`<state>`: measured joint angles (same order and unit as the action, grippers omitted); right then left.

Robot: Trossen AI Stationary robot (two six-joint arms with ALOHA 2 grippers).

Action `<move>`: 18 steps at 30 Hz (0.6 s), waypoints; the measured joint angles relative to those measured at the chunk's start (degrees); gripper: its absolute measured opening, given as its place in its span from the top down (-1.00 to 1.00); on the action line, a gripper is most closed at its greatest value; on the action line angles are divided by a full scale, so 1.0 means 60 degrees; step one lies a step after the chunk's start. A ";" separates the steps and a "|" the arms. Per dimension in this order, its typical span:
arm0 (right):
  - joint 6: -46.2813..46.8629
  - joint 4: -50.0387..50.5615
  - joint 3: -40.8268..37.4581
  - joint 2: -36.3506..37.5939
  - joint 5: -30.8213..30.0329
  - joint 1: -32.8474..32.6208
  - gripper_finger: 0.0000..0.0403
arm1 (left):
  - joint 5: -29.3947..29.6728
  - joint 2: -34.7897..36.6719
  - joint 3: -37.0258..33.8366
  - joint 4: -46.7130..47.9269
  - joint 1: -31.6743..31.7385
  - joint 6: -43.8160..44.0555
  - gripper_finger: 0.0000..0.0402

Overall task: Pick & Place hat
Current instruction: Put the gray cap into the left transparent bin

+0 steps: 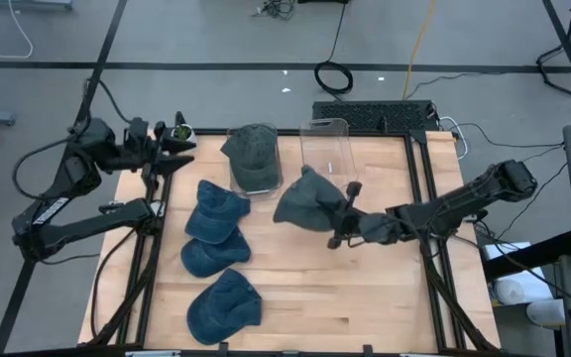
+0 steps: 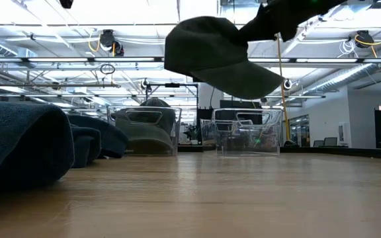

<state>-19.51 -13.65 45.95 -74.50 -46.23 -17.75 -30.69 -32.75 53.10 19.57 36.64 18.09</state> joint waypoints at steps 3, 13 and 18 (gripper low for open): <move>-0.0368 -0.0235 0.0000 0.0000 0.0007 0.0436 1.00 | 0.1076 -0.0484 0.0007 0.0065 0.0004 0.1091 -0.07; -0.0714 -0.1026 0.0000 -0.0106 0.1251 0.1566 1.00 | 0.0149 -0.3878 0.0004 -0.1256 -0.1126 0.0835 -0.06; -0.0960 -0.1231 0.0000 -0.0106 0.1270 0.1810 1.00 | -0.0361 -0.5276 0.0004 -0.3481 -0.1782 0.1555 -0.06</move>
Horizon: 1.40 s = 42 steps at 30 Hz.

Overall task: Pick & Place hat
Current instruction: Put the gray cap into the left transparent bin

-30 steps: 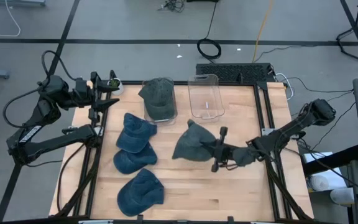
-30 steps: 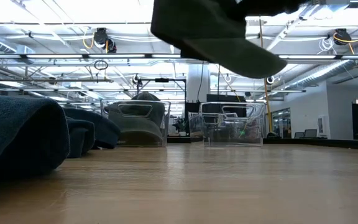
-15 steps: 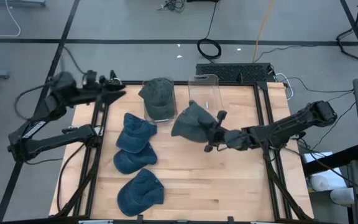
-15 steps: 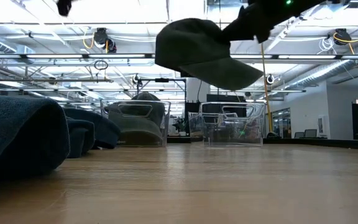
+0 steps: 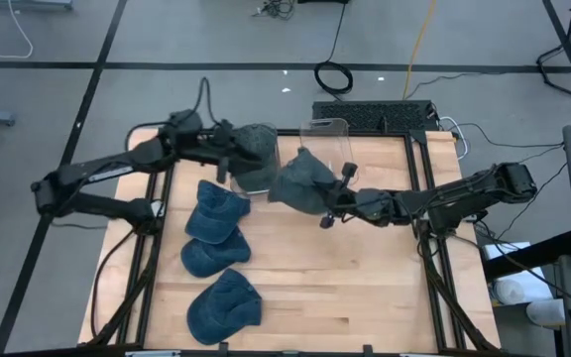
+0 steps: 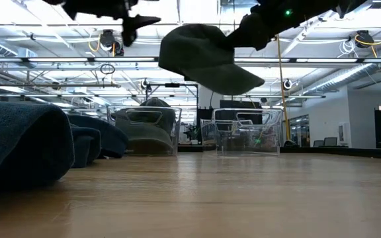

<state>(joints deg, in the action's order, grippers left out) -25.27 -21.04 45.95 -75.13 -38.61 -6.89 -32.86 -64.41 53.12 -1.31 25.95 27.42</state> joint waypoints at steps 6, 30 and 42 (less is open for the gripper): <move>-0.0451 -0.0275 -0.0004 0.0000 0.0135 0.0236 1.00 | 0.0091 -0.0997 0.0000 -0.1197 -0.0233 0.1257 -0.06; -0.0984 -0.1085 -0.0004 -0.0004 0.1482 0.0407 1.00 | 0.1553 -0.1584 -0.0004 -0.2218 -0.0755 0.2209 -0.06; -0.0933 -0.1358 -0.0003 -0.0004 0.2225 0.0617 1.00 | 0.1214 -0.2174 0.0732 -0.1725 -0.1444 0.2146 -0.06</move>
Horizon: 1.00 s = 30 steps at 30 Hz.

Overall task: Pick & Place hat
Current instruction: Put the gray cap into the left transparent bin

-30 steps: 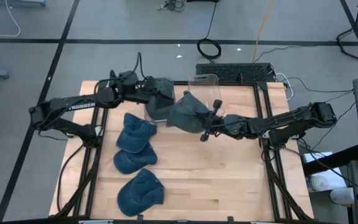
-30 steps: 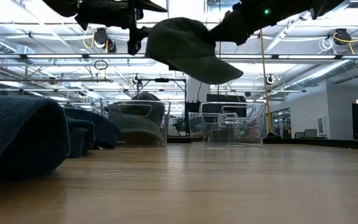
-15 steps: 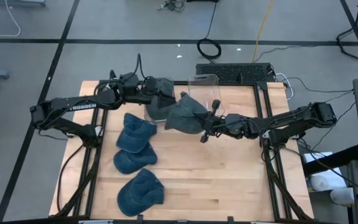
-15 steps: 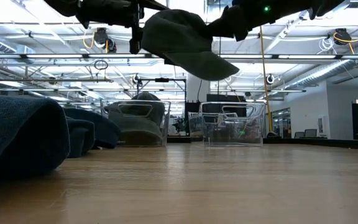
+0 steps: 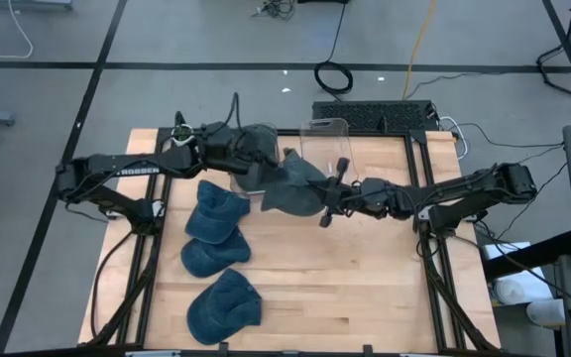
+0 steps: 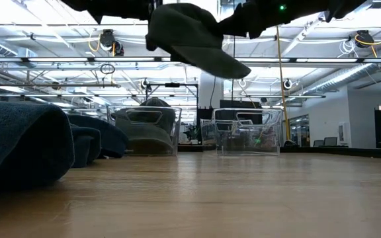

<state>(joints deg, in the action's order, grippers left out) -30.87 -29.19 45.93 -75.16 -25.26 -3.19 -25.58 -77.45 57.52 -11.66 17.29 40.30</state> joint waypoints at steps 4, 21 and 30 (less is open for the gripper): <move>0.0017 0.0004 0.0000 0.0000 -0.0025 0.0103 1.00 | -0.0333 -0.0372 0.0624 0.0931 -0.0047 -0.0319 -0.06; 0.0806 0.0235 0.0000 0.0000 0.0009 0.0096 0.99 | -0.0832 -0.0495 0.2176 0.4139 0.0142 -0.3241 0.94; 0.2365 0.0557 0.0003 0.0004 0.0933 0.0100 0.38 | 0.1700 -0.0487 0.4659 0.8607 0.0226 -0.6290 0.98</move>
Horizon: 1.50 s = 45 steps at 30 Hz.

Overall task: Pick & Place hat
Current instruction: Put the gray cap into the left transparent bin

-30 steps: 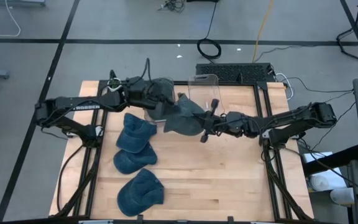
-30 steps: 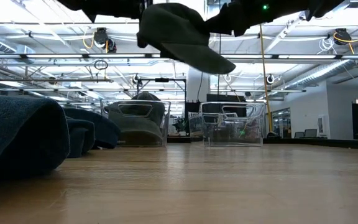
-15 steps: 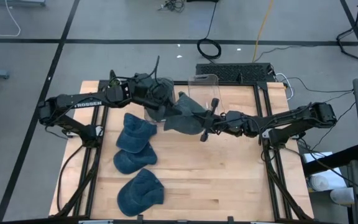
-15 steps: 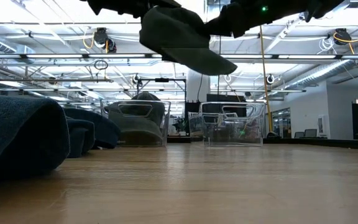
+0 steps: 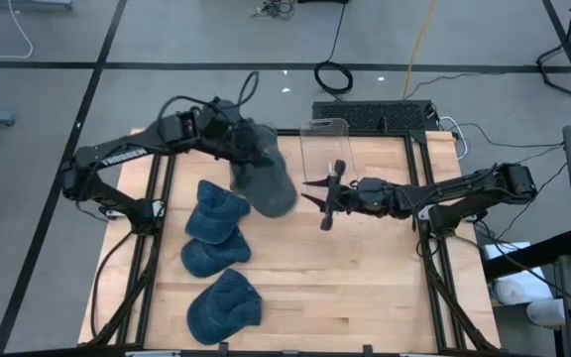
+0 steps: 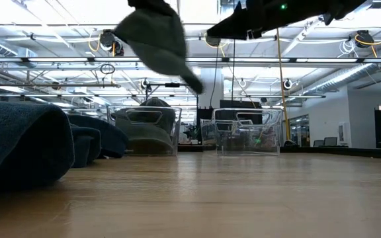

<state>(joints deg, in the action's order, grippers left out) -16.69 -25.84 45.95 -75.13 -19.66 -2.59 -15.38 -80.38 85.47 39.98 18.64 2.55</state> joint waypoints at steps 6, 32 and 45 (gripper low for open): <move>0.0460 -0.0006 -0.0001 0.0000 0.0059 0.0091 -0.01 | 0.2305 0.0022 0.1253 0.1880 -0.0059 -0.3192 0.99; 0.0877 0.0953 -0.0003 0.0007 0.0065 0.0491 -0.05 | 0.2833 -0.0741 0.1133 0.3024 0.0489 -0.8774 0.99; 0.0947 0.1142 -0.0003 0.0007 0.0062 0.0524 -0.04 | 0.3329 -0.0667 0.1147 0.3089 0.0654 -0.9387 0.99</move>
<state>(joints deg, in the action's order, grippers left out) -11.00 -18.99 45.94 -75.09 -19.29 0.55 4.59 -84.38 92.36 58.51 22.56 -53.77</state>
